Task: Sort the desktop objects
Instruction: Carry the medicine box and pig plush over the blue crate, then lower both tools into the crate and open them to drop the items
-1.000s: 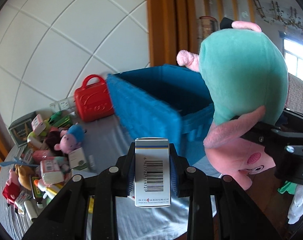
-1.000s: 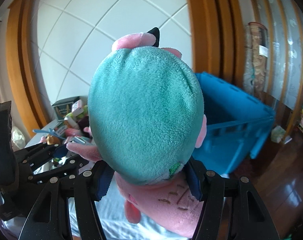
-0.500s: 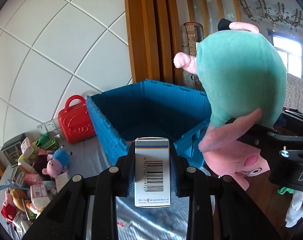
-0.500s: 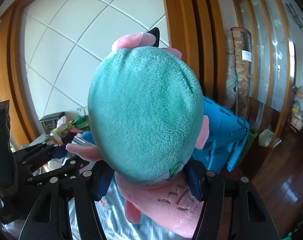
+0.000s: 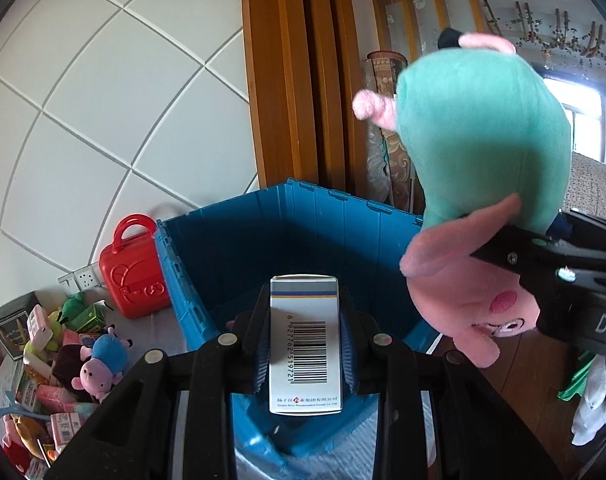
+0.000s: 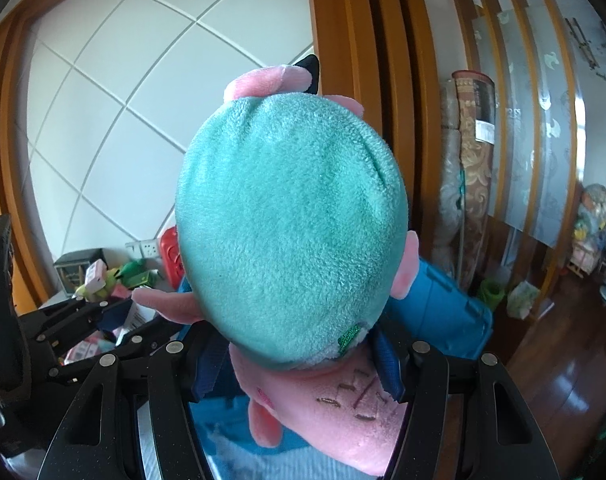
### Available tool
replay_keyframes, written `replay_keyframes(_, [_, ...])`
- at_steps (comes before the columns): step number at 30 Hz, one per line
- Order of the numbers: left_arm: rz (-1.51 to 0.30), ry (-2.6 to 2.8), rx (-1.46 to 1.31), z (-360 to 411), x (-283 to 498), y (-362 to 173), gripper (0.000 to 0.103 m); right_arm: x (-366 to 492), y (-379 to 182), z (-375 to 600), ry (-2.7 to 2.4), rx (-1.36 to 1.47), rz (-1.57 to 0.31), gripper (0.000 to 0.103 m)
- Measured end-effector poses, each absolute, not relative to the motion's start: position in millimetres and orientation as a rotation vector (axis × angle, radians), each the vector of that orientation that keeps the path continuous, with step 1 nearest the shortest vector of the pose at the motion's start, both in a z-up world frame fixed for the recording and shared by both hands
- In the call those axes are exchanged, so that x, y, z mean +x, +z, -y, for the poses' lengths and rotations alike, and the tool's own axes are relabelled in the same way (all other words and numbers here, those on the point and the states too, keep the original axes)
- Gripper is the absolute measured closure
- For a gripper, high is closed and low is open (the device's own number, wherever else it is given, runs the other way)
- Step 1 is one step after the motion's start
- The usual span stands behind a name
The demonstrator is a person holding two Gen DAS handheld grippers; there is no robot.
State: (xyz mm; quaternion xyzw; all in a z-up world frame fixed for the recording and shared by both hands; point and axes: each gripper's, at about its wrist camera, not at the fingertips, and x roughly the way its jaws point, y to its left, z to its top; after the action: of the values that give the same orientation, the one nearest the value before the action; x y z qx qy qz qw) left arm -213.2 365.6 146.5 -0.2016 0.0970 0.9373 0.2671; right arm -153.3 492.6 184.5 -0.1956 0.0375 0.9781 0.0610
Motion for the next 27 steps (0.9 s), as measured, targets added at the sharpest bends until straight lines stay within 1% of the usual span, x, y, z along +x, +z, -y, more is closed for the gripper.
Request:
replay_keyframes(4, [-0.272, 2.565, -0.58, -389, -236, 146, 0.074, -183, 188, -516, 2.987, -0.592, -0.092, 0.04])
replay_keyframes(8, [-0.242, 2.615, -0.629, -415, -266, 150, 0.074, -227, 188, -547, 3.046, -0.664, -0.079, 0.04])
replay_keyframes(14, [-0.181, 2.684, -0.738, -443, -320, 166, 0.074, -306, 186, -587, 3.095, -0.831, -0.041, 0.04])
replay_keyframes(18, [-0.133, 2.671, -0.872, -455, -373, 170, 0.074, -361, 179, -607, 3.063, -0.993, -0.051, 0.04])
replay_keyframes(21, [-0.151, 2.657, -1.008, -466, -413, 157, 0.074, -402, 164, -615, 2.971, -1.085, -0.018, 0.04])
replay_keyframes(27, [-0.234, 2.579, -1.362, -480, -479, 83, 0.074, -470, 95, -619, 2.788, -1.405, -0.006, 0.04])
